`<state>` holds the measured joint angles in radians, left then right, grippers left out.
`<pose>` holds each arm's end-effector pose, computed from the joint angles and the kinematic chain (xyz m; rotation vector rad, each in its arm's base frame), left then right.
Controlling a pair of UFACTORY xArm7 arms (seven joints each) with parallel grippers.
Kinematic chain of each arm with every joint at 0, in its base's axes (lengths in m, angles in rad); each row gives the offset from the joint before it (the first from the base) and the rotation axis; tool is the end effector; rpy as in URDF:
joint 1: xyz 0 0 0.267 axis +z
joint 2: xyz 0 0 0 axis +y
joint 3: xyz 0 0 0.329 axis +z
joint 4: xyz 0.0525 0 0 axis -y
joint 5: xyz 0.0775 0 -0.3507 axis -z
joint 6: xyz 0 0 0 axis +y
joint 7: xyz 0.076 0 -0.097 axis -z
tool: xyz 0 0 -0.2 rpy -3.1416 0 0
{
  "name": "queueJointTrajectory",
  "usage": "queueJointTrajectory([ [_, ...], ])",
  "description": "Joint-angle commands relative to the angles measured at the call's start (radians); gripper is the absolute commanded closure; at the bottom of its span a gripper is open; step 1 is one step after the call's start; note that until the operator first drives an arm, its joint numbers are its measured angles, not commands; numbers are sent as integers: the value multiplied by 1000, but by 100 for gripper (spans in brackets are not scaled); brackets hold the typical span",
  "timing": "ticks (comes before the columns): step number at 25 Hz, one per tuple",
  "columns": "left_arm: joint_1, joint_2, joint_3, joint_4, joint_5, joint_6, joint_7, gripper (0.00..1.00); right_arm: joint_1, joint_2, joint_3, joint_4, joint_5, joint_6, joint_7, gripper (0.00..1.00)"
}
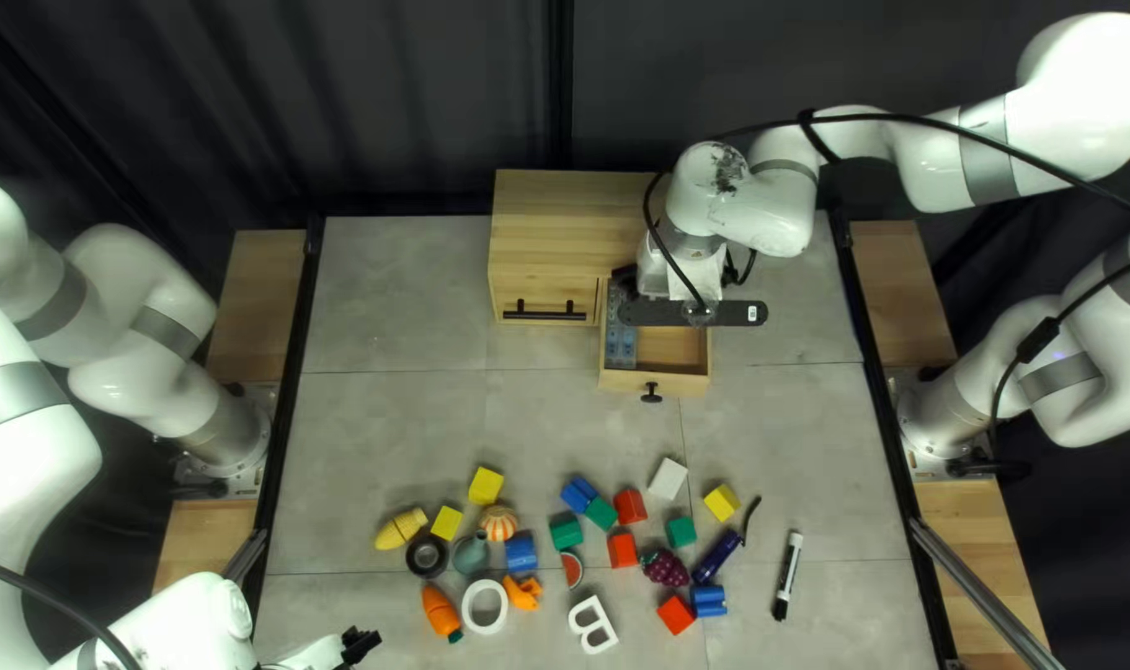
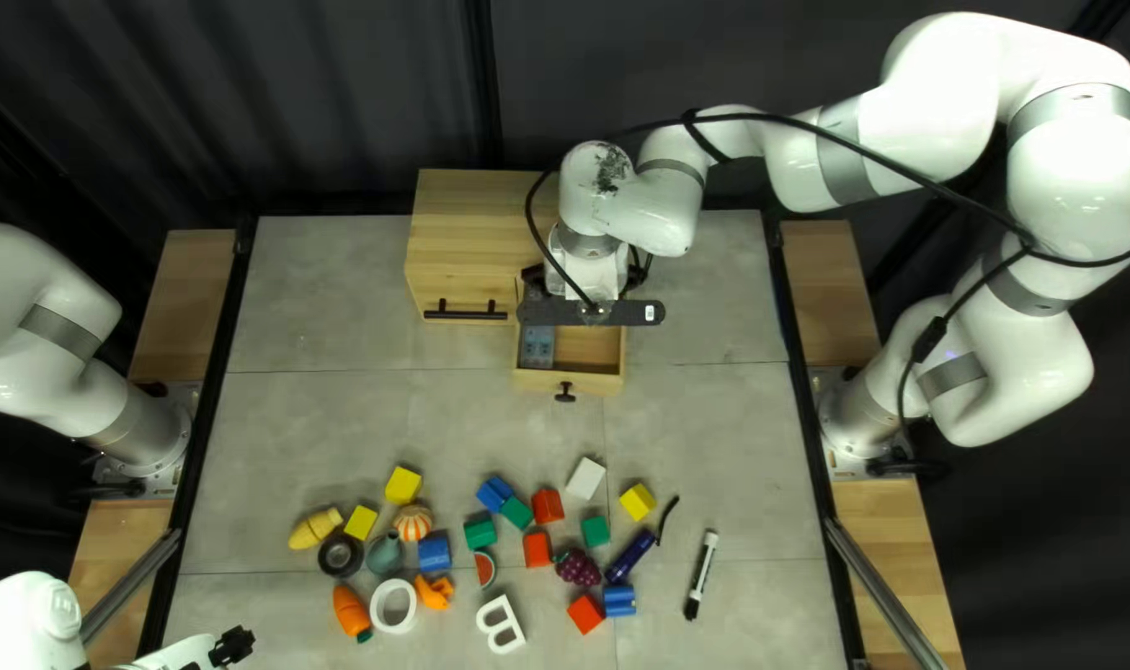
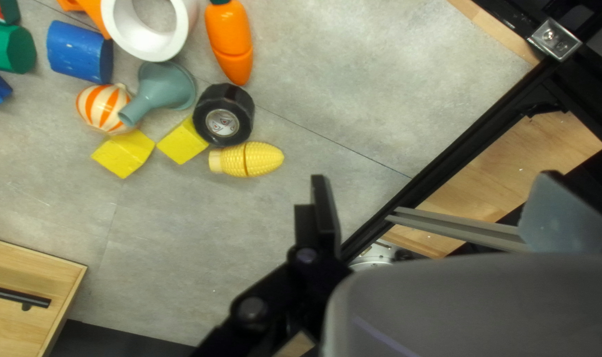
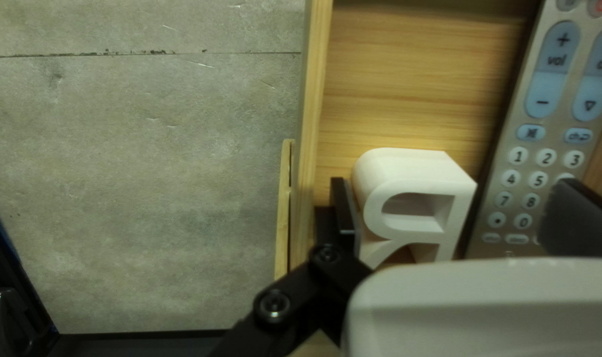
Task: Open drawers and place objects into drawer and close
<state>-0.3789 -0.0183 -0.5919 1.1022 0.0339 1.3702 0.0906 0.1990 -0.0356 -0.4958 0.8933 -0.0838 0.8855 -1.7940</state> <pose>0.2319 -0.3212 0.2065 -2.5621 1.5202 0.3156 0.4329 -0.1462 0.1547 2.2035 2.1558 -0.0347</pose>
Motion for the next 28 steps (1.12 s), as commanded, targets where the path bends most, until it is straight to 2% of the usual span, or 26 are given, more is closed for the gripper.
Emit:
queueJointTrajectory([
  [1,0,0,0,0,0,0,0,0,6,-23,10,5,-13,23,26,25],
  [2,0,0,0,0,0,0,0,0,8,-27,13,10,-13,33,35,0],
  [4,0,0,0,0,0,0,0,0,12,-34,18,19,-12,52,52,0],
  [6,0,0,0,0,0,0,0,0,14,-41,23,23,-12,65,71,9],
  [7,0,0,0,0,0,0,0,0,14,-43,24,23,-12,68,77,85],
  [8,0,0,0,0,0,0,0,0,16,-52,29,22,-16,76,94,94],
  [11,0,0,0,0,0,0,0,0,32,-102,67,10,-44,109,193,98],
  [13,0,0,0,0,0,0,0,0,43,-132,96,5,-50,129,255,91],
  [19,0,0,0,0,0,0,0,0,82,-224,196,-19,-76,194,417,92],
  [20,0,0,0,0,0,0,0,0,93,-235,219,-22,-78,204,449,86],
  [21,0,0,0,0,0,0,0,0,95,-236,224,-22,-79,206,456,24],
  [22,0,0,0,0,0,0,0,0,114,-237,256,-22,-75,211,502,0],
  [28,0,0,0,0,0,0,0,0,184,-179,349,-1,-34,172,655,0],
])
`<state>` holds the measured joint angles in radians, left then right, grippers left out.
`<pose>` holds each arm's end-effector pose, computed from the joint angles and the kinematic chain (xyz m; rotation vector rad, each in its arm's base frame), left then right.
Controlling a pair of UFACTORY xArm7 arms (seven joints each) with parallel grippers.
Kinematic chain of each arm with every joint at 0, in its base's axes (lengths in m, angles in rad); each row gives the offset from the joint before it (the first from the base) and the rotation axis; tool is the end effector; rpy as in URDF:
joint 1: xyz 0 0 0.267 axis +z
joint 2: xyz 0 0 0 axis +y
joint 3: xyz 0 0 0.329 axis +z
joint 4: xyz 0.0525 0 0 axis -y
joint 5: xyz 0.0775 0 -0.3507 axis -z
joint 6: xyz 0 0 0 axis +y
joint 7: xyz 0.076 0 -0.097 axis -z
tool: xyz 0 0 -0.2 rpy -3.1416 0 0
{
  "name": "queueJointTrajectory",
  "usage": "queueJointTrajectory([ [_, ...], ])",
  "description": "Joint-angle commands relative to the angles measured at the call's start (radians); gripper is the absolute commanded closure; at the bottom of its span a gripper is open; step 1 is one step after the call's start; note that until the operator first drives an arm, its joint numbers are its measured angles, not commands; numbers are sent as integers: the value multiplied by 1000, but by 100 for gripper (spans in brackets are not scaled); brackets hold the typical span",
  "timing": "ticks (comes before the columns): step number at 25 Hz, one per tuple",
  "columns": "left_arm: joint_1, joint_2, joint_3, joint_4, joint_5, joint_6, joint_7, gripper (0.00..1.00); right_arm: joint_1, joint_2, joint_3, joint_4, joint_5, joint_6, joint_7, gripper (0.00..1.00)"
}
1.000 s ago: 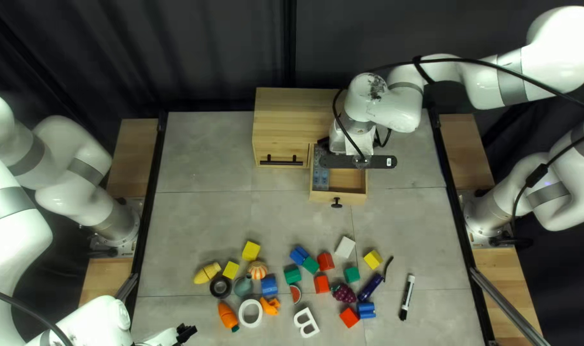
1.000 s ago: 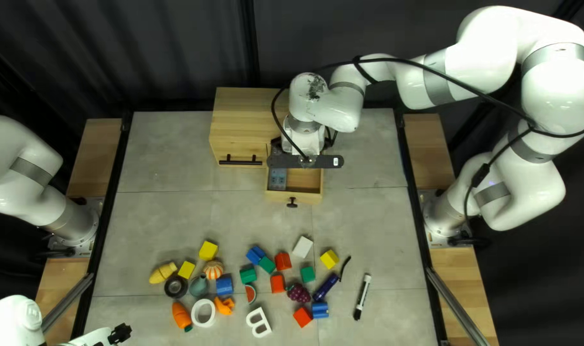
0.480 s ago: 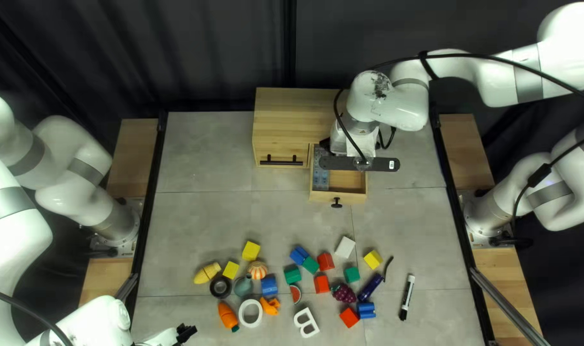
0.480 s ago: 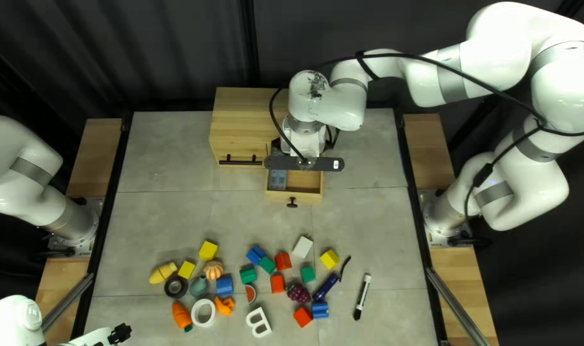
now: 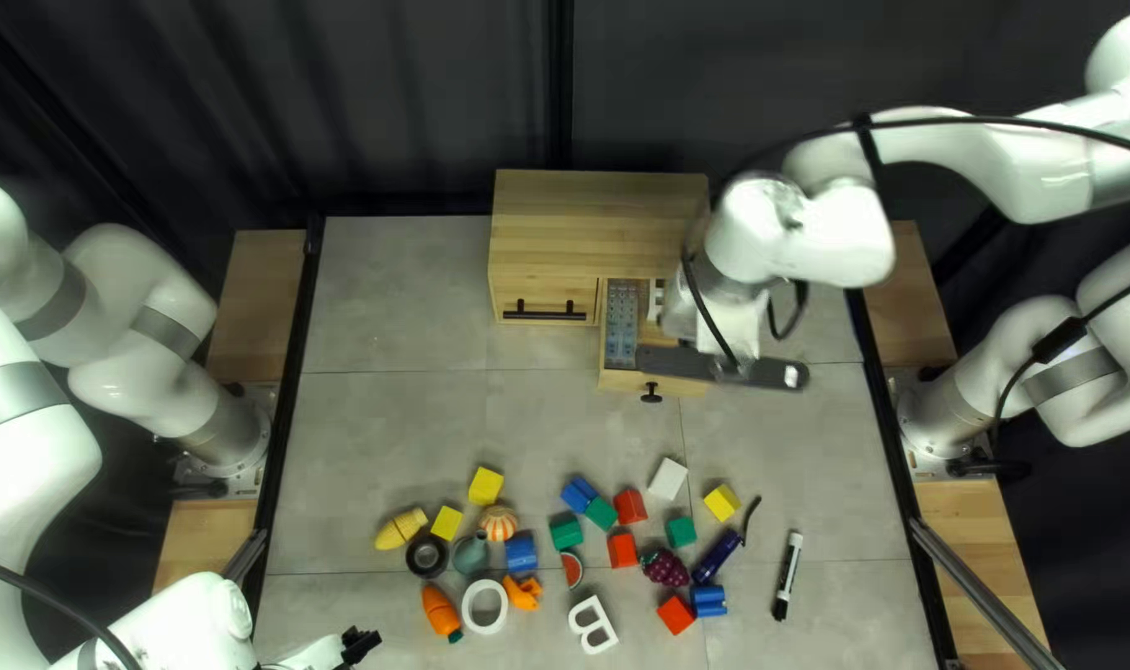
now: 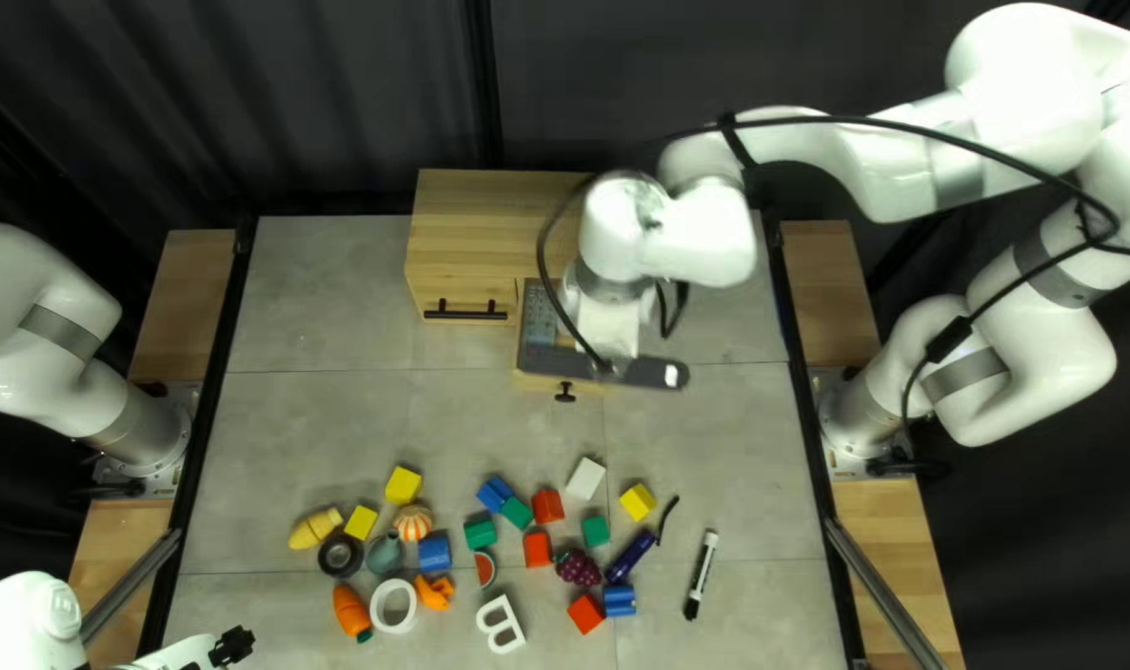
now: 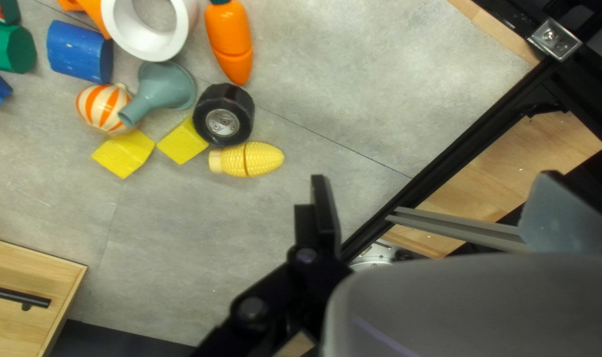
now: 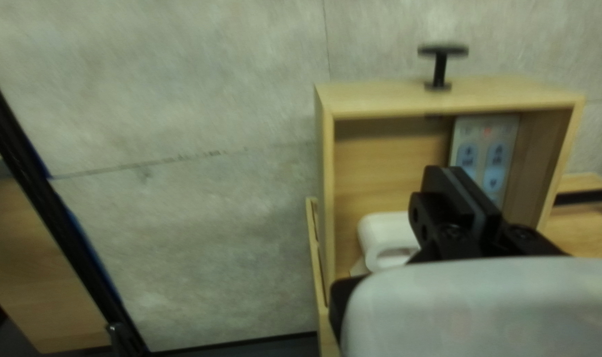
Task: Open drawers and place objects into drawer and close
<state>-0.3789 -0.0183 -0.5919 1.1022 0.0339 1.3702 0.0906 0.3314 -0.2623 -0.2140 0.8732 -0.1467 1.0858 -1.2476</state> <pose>0.2319 -0.3212 0.2065 -2.5621 1.5202 0.3156 0.4082 0.0198 0.2260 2.2987 2.0088 -0.0029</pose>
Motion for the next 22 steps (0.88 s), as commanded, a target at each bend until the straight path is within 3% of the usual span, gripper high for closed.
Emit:
queueJointTrajectory([
  [1,0,0,0,0,0,0,0,0,59,54,77,22,32,-32,124,0],
  [9,0,0,0,0,0,0,0,0,104,141,150,-11,41,-194,362,0],
  [15,0,0,0,0,0,0,0,0,123,242,174,-38,28,-330,733,0],
  [22,0,0,0,0,0,0,0,0,144,277,192,-65,62,-428,968,0],
])
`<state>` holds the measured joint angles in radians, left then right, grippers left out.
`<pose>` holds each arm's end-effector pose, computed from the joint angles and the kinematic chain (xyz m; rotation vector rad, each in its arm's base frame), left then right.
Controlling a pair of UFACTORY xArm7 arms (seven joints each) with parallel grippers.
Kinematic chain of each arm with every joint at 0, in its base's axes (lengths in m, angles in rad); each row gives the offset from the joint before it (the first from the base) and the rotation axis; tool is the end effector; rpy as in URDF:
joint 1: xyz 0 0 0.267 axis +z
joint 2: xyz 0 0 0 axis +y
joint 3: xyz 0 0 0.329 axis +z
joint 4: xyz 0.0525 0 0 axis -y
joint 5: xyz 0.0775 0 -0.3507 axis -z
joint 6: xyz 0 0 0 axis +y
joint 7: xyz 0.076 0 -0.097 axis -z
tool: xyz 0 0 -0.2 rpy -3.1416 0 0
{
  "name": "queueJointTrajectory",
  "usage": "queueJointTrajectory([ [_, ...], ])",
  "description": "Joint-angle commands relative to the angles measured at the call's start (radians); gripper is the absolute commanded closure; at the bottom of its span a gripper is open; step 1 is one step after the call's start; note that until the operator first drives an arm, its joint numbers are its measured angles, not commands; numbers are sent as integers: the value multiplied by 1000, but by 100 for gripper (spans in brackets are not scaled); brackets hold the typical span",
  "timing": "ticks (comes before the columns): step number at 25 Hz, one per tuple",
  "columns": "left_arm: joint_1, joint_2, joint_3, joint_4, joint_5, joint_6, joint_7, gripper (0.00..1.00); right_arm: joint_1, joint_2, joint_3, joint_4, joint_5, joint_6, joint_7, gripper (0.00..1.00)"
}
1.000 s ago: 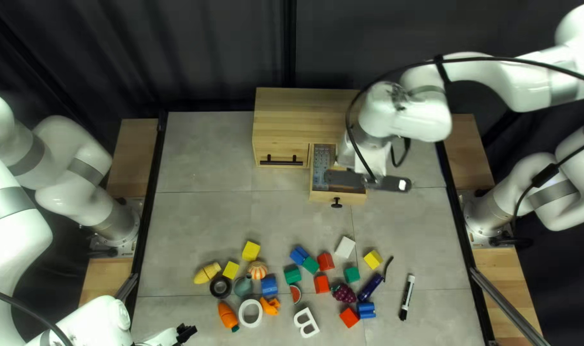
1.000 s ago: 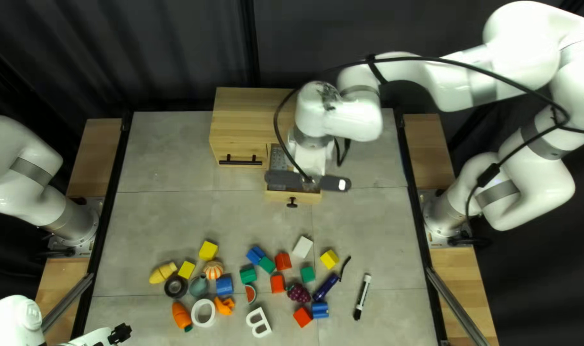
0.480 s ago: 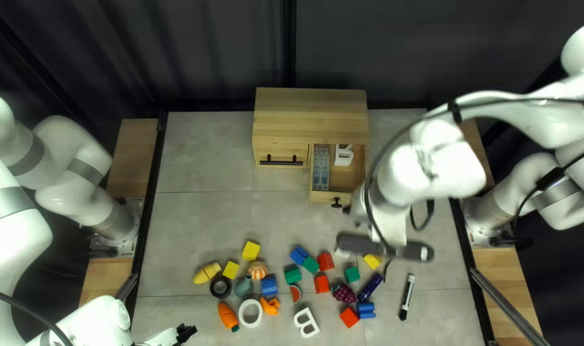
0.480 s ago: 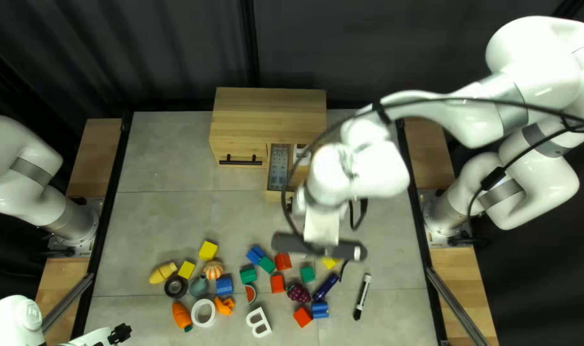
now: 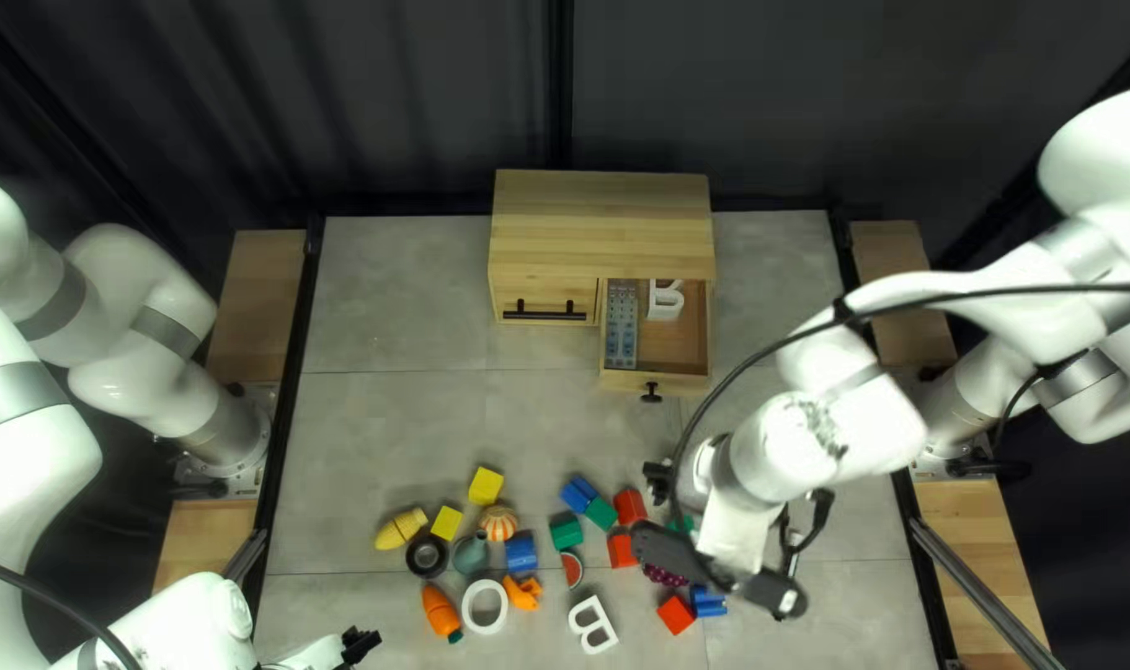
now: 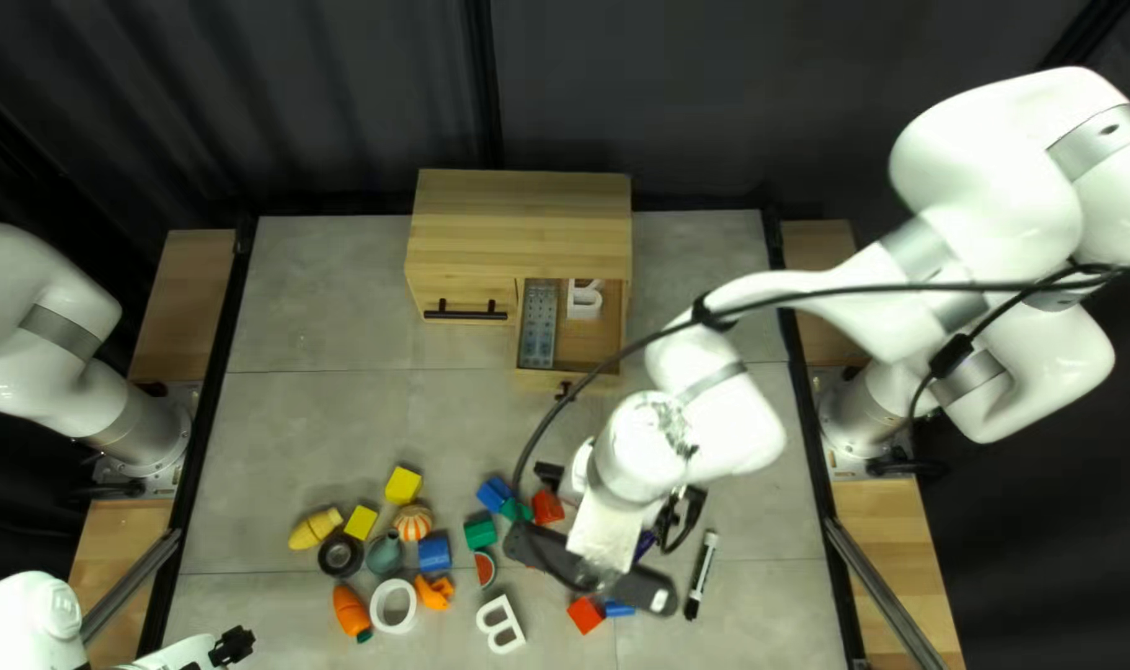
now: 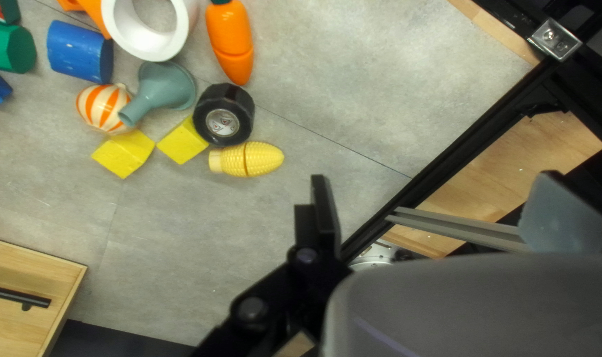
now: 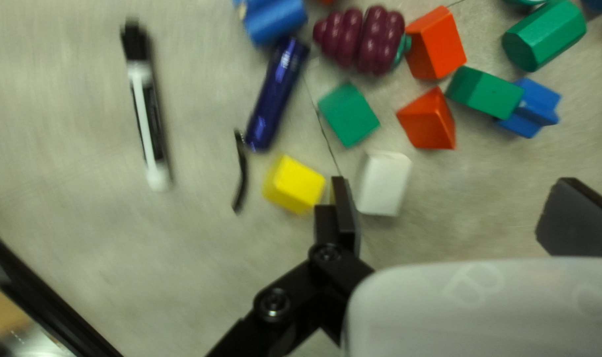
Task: Open drawers and place objects into drawer and close
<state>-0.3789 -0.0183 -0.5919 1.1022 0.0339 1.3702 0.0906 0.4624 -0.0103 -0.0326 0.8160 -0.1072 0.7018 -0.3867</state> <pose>0.2319 -0.3212 0.2065 -2.5621 1.5202 0.3156 0.4353 0.1839 0.1312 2.7633 1.3247 0.1933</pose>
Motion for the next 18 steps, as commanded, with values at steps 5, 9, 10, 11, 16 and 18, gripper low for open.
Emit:
queueJointTrajectory([
  [5,0,0,0,0,0,0,0,0,27,97,18,46,25,-57,196,0],
  [9,0,0,0,0,0,0,0,0,38,134,18,63,14,-85,255,0],
  [10,0,0,0,0,0,0,0,0,44,140,18,66,6,-91,279,0],
  [11,0,0,0,0,0,0,0,0,50,145,18,71,-4,-93,300,0],
  [16,0,0,0,0,0,0,0,0,70,161,18,80,-42,-107,360,0],
  [18,0,0,0,0,0,0,0,0,78,170,17,88,-57,-109,382,0],
])
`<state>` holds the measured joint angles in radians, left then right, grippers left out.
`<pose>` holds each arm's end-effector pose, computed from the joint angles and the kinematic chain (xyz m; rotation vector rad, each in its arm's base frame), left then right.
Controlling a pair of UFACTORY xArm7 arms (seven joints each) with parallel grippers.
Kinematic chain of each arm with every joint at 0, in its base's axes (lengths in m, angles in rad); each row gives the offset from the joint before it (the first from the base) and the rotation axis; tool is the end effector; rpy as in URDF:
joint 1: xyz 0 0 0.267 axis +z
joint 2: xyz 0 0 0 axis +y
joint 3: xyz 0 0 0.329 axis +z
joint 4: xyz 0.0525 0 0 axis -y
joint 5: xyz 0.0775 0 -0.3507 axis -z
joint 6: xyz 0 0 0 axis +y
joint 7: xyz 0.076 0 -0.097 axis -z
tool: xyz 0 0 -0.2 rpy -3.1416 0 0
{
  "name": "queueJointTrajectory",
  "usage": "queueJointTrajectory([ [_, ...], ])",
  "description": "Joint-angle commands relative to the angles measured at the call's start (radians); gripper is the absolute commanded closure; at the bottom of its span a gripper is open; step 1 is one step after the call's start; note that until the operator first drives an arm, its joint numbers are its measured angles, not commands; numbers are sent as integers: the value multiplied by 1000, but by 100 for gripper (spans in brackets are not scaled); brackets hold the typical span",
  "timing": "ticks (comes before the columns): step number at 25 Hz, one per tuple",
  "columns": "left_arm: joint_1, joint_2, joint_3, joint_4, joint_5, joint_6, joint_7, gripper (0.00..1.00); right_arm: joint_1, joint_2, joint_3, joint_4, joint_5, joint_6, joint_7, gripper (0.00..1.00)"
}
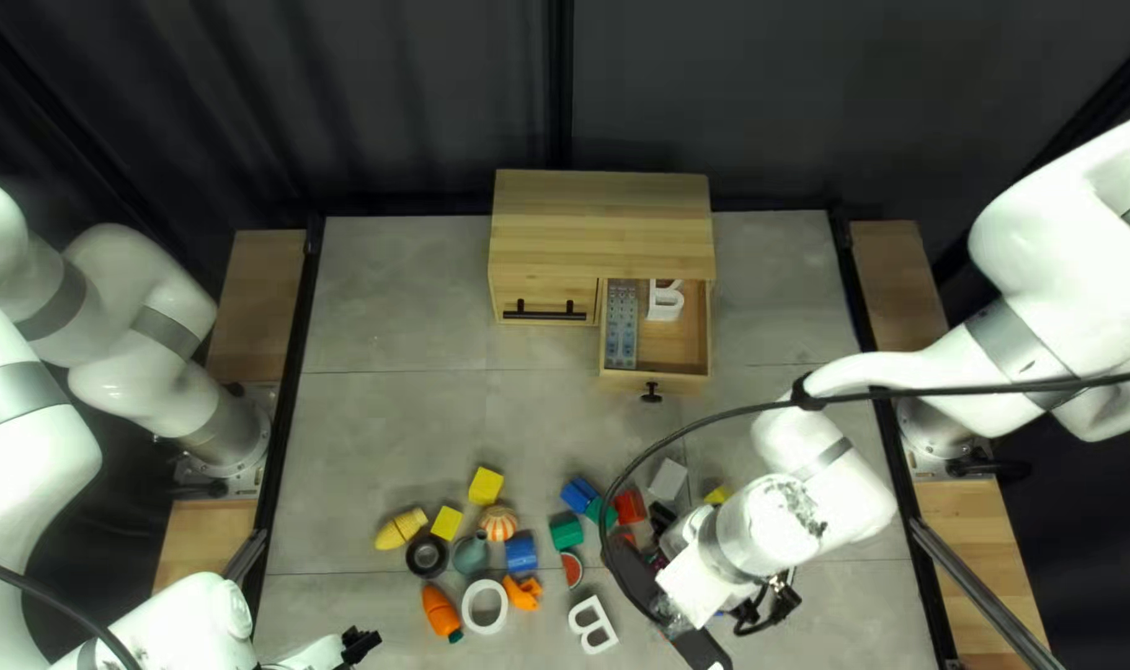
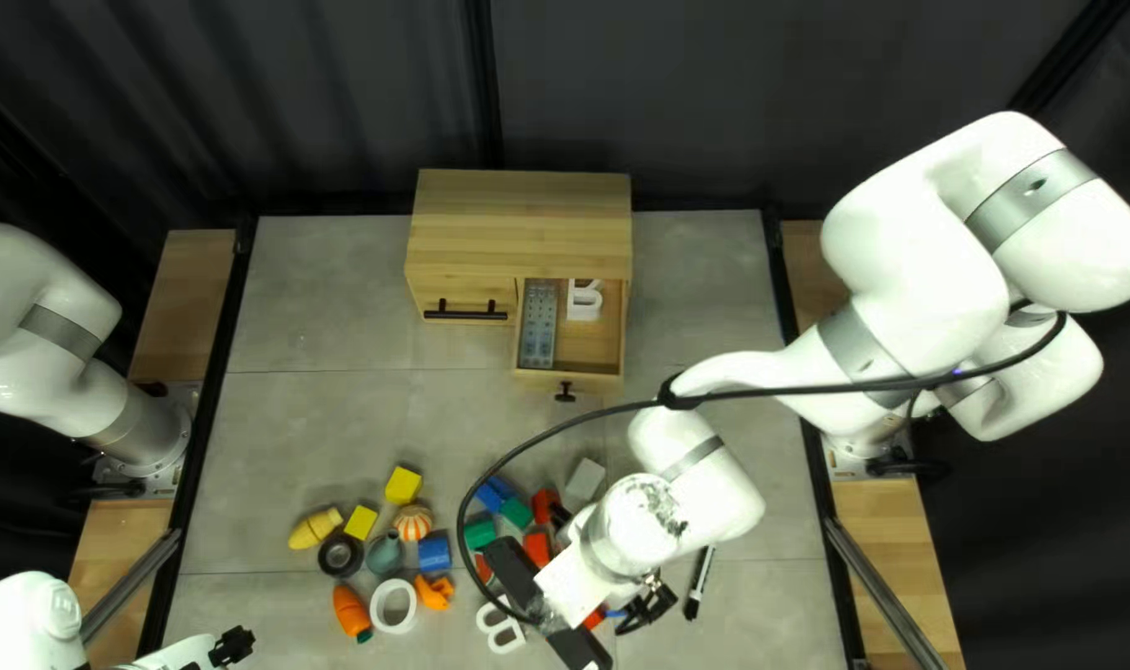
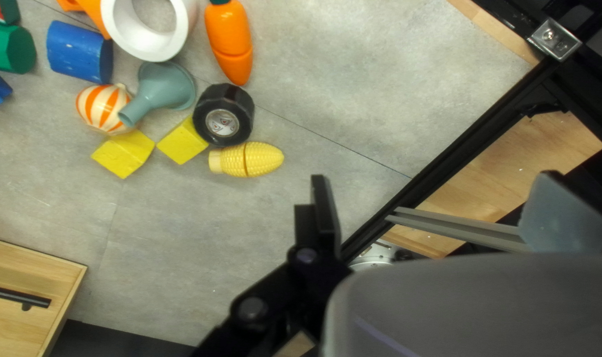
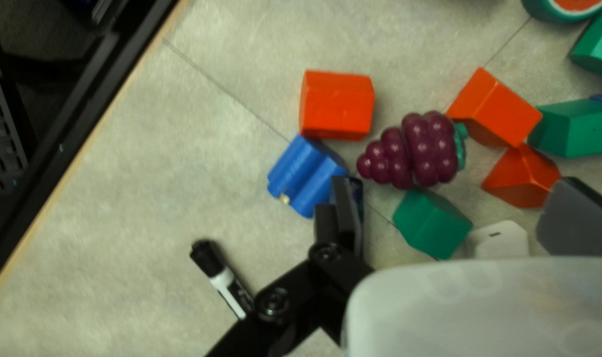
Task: Open drawers and place objects into drawer and close
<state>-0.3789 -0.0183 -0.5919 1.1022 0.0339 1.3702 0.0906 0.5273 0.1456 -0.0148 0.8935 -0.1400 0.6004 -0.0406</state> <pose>0.2319 -0.3212 0.2065 -2.5621 1.5202 0.3156 0.4558 0.2393 0.0986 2.9109 1.0022 0.2530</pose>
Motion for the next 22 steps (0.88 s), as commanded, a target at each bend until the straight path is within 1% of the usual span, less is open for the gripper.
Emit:
queueJointTrajectory([
  [1,0,0,0,0,0,0,0,0,16,20,-2,17,-31,-9,45,0],
  [4,0,0,0,0,0,0,0,0,31,52,-7,44,-59,-24,87,0],
  [11,0,0,0,0,0,0,0,0,53,125,-27,89,-101,-100,166,0],
  [13,0,0,0,0,0,0,0,0,55,160,-31,123,-102,-109,180,0],
  [19,0,0,0,0,0,0,0,0,34,247,-19,224,-69,-111,158,0],
  [22,0,0,0,0,0,0,0,0,12,296,-3,280,-46,-120,128,0],
])
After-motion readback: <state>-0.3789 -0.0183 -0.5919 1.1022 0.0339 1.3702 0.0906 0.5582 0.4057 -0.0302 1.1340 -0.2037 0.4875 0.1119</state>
